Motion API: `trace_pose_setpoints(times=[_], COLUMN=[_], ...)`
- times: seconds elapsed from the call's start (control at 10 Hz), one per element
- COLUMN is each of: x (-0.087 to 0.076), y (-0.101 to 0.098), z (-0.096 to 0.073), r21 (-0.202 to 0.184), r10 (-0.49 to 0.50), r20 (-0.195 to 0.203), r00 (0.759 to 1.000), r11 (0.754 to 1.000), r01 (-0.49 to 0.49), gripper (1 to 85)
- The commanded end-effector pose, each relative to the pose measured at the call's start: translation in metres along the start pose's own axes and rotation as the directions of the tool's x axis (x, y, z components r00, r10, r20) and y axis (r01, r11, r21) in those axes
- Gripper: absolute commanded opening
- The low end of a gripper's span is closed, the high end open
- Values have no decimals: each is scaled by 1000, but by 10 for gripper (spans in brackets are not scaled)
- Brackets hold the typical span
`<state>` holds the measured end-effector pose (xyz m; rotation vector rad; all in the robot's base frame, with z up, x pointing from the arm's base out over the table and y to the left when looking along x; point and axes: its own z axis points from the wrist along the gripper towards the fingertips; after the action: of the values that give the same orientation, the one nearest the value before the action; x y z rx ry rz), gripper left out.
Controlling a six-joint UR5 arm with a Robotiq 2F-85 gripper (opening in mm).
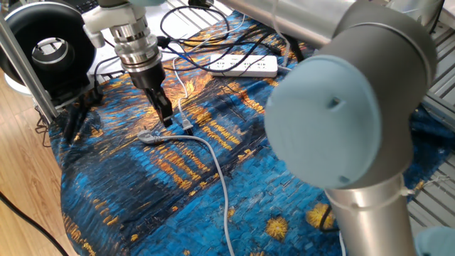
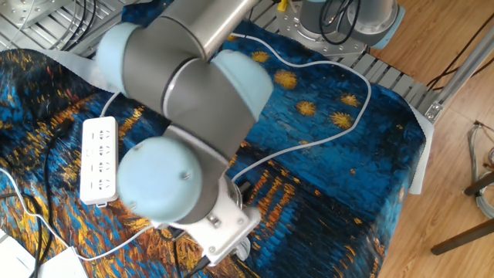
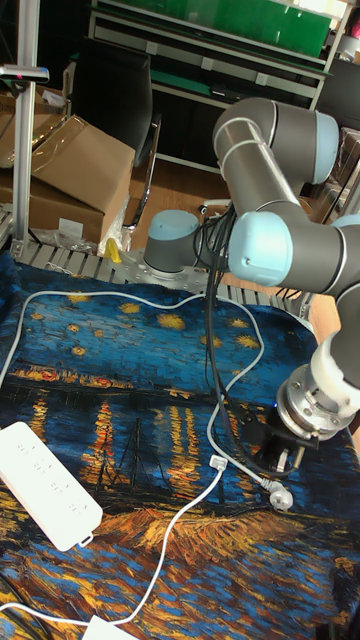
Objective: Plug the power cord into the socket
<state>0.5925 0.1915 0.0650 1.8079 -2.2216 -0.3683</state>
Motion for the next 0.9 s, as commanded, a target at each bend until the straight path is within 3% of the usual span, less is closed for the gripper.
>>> trace_pose_setpoints(times=[0.0,0.1,0.4,0.7,0.8], x=[-14,-1,6,19,15], y=[28,9,-22,-36,-22], z=[-3,1,5,1,-1], r21=[-117,-92,-45,-38,-76], r10=[24,-22,-31,-20,-10], r20=[53,35,4,1,4], r00=[998,999,1000,1000,1000], r11=[993,995,998,999,997], r01=[-17,25,31,20,10], gripper=[317,333,337,337,337])
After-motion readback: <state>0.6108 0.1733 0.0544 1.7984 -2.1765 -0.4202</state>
